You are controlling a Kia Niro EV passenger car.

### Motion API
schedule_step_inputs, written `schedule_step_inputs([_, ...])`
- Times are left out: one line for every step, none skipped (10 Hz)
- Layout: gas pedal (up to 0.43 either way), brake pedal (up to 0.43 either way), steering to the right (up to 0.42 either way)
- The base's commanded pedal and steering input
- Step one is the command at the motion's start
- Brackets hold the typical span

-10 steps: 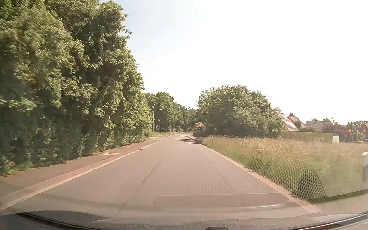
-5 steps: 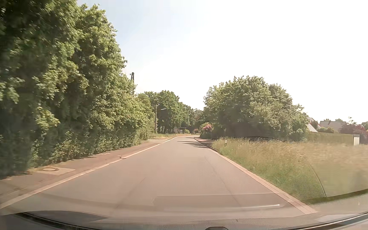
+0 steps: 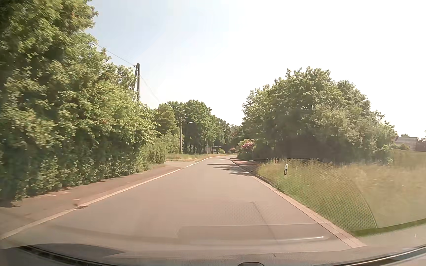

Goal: Follow the waypoints while adhering to traffic rules and regulations

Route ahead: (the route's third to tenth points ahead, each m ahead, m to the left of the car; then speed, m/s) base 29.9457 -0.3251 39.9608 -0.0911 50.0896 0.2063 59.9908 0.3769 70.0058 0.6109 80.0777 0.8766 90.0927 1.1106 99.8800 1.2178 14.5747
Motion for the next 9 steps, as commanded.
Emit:
schedule_step_inputs([0.150, 0.000, -0.009])
schedule_step_inputs([0.150, 0.000, -0.008])
schedule_step_inputs([0.150, 0.000, -0.007])
schedule_step_inputs([0.150, 0.000, -0.006])
schedule_step_inputs([0.150, 0.000, -0.006])
schedule_step_inputs([0.150, 0.000, -0.006])
schedule_step_inputs([0.150, 0.000, -0.006])
schedule_step_inputs([0.150, 0.000, -0.005])
schedule_step_inputs([0.150, 0.000, -0.005])
